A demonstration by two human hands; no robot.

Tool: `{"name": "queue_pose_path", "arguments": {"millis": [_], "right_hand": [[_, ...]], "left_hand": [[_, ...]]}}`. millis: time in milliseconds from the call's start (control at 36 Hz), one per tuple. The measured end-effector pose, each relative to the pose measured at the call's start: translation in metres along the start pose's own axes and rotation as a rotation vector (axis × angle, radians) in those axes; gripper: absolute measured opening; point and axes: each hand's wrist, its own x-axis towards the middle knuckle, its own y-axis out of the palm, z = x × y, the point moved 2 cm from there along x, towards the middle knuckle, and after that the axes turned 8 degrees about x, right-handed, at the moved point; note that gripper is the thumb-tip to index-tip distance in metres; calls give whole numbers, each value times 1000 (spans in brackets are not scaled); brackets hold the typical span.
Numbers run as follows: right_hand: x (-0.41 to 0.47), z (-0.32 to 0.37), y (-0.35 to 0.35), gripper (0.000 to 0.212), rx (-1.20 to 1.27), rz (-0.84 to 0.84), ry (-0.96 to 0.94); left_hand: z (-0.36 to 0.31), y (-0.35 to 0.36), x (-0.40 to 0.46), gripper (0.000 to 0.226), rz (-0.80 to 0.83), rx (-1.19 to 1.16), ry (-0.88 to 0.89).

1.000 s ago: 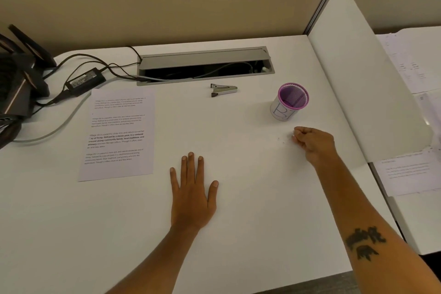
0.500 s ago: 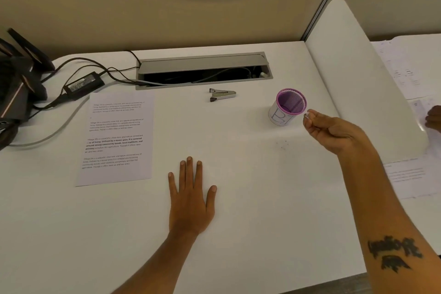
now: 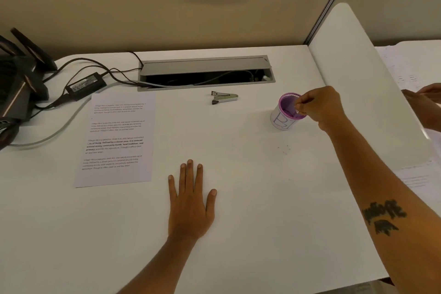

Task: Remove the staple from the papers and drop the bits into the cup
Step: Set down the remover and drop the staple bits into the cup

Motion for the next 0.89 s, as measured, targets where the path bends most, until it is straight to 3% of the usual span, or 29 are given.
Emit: {"name": "queue_pose_path", "arguments": {"millis": [139,361,889], "right_hand": [[4,3,4,23,-228,18,-192],[9,3,10,26,-365,69,-232],[5,-11,6,14,-359,-13,-381]], "left_hand": [[0,0,0,75,3,1,-4],[0,-2,0,75,2,-9,-2],[0,-1,0,75,-7,0,2]]}}
